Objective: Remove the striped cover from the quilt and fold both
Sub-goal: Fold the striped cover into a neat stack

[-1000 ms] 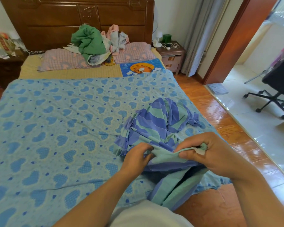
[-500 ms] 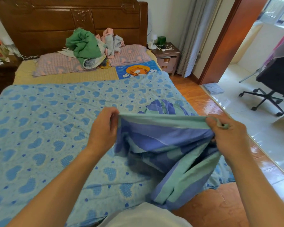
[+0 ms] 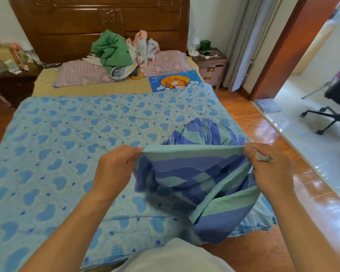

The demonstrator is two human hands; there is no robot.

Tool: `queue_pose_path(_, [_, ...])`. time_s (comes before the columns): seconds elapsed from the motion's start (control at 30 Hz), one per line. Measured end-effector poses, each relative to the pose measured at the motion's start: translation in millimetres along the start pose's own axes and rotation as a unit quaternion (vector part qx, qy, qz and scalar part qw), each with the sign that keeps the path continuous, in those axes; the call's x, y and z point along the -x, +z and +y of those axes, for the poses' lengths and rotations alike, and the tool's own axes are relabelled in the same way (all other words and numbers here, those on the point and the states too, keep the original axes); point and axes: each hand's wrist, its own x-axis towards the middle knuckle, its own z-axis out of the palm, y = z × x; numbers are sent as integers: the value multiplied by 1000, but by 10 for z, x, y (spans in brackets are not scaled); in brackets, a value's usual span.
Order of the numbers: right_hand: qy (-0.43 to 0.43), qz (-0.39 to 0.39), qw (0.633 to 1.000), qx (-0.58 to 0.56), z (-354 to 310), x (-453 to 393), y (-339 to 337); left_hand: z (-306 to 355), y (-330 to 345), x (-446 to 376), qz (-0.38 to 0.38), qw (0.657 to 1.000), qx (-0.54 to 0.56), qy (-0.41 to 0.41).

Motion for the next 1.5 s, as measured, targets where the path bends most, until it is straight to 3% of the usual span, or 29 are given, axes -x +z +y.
queue_pose_path(0.07, [17, -5, 999, -32, -20, 28, 66, -50, 67, 82, -13, 1000, -3, -2])
queue_pose_path(0.17, [48, -79, 993, -79, -68, 82, 107, -123, 214, 292, -79, 995, 1, -62])
queue_pose_path(0.4, [-58, -198, 976, -64, -323, 162, 55, -154, 420, 561, -191, 974, 7, -123])
queue_pose_path(0.6, [-41, -125, 991, 22, -271, 119, 79, -115, 306, 419, -277, 952, -47, -122])
queue_pose_path(0.7, [4, -27, 999, 16, -220, 114, 51, -94, 119, 170, -166, 984, -27, -66])
queue_pose_path(0.77, [-5, 48, 999, 11, -186, 131, 8, -48, 31, 74, -87, 993, 60, -58])
queue_pose_path(0.8, [-12, 50, 999, 15, -144, 134, -15, -24, 18, 75, -90, 987, 116, -70])
queue_pose_path(0.87, [26, -60, 997, 42, -76, 114, -38, -7, 85, 189, -216, 959, 146, -112])
queue_pose_path(0.93, [70, -197, 970, 121, -6, 115, -9, -42, 207, 397, -437, 893, 22, -106])
queue_pose_path(0.97, [72, -207, 965, 144, 53, 124, -1, -61, 250, 511, -503, 858, -18, -98])
queue_pose_path(1.0, [68, -193, 968, 148, 98, 133, 6, -72, 266, 584, -518, 849, -22, -102])
queue_pose_path(1.07, [70, -181, 971, 137, 168, 164, -17, -93, 249, 614, -460, 880, -2, -115])
queue_pose_path(1.13, [98, -247, 952, 151, 240, 188, -52, -119, 183, 639, -400, 904, 39, -148])
queue_pose_path(1.23, [150, -323, 919, 171, 337, 186, -59, -171, 80, 800, -414, 873, 138, -219])
queue_pose_path(1.33, [169, -273, 937, 135, 384, 254, 27, -157, 42, 1026, -454, 840, 170, -243])
queue_pose_path(1.43, [149, -200, 966, 62, 316, 379, 180, -64, 15, 1140, -475, 830, 181, -230])
queue_pose_path(1.5, [103, -240, 963, 62, 209, 479, 299, 77, -29, 1117, -480, 827, 216, -199])
